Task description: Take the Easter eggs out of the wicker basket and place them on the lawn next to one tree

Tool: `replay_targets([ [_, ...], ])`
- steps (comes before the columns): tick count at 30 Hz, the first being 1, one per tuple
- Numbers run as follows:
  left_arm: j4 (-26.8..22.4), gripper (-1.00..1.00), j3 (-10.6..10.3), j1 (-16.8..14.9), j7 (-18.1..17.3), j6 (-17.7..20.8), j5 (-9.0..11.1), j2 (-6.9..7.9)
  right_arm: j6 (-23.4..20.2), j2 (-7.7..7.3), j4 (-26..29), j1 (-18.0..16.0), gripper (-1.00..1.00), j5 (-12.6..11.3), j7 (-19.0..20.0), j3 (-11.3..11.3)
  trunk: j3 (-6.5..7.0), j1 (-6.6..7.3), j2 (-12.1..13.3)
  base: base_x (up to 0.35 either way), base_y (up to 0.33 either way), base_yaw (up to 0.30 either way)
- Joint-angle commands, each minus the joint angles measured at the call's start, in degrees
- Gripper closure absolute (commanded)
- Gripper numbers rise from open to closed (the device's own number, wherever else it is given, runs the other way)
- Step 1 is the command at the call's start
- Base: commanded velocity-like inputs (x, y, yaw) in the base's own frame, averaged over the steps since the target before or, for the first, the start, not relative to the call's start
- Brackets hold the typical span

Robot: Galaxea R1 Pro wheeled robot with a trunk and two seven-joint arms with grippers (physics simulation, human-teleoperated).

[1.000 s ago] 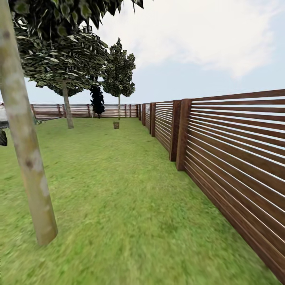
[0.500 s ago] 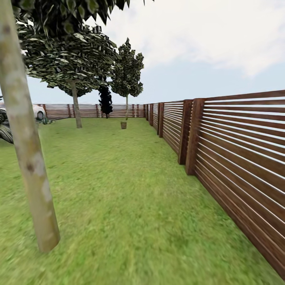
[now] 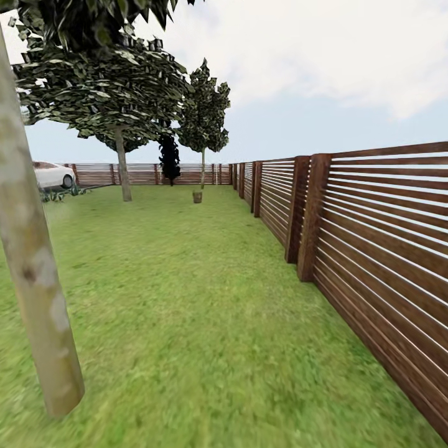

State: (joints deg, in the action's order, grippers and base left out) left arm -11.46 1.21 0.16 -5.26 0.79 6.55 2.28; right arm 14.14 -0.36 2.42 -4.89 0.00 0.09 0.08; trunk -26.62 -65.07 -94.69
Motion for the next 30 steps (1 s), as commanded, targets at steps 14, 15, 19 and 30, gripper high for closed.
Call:
replay_targets([
  [14,-0.09,-1.0,0.19,0.02,-0.27,0.08,0.56,0.08,0.1,0.01,-0.05,-0.03,-1.0,0.0,0.0,0.01,-0.05,-0.03,-0.02,0.316,-0.127,0.0],
  [15,-0.08,-1.0,0.19,0.02,-0.26,0.08,0.56,0.09,0.1,0.01,-0.05,-0.03,-1.0,0.0,0.0,0.01,-0.05,-0.03,-0.02,0.316,-0.118,0.0],
  [19,-0.08,-1.0,0.2,0.02,-0.27,0.08,0.56,0.09,0.11,0.01,-0.06,-0.03,-1.0,0.0,0.0,0.01,-0.05,-0.03,-0.02,0.316,-0.114,0.048],
  [30,-0.07,-1.0,0.2,0.02,-0.27,0.08,0.56,0.08,0.16,0.01,-0.08,-0.03,-1.0,-0.02,0.0,-0.08,-0.05,-0.03,-0.02,0.316,-0.11,0.164],
])
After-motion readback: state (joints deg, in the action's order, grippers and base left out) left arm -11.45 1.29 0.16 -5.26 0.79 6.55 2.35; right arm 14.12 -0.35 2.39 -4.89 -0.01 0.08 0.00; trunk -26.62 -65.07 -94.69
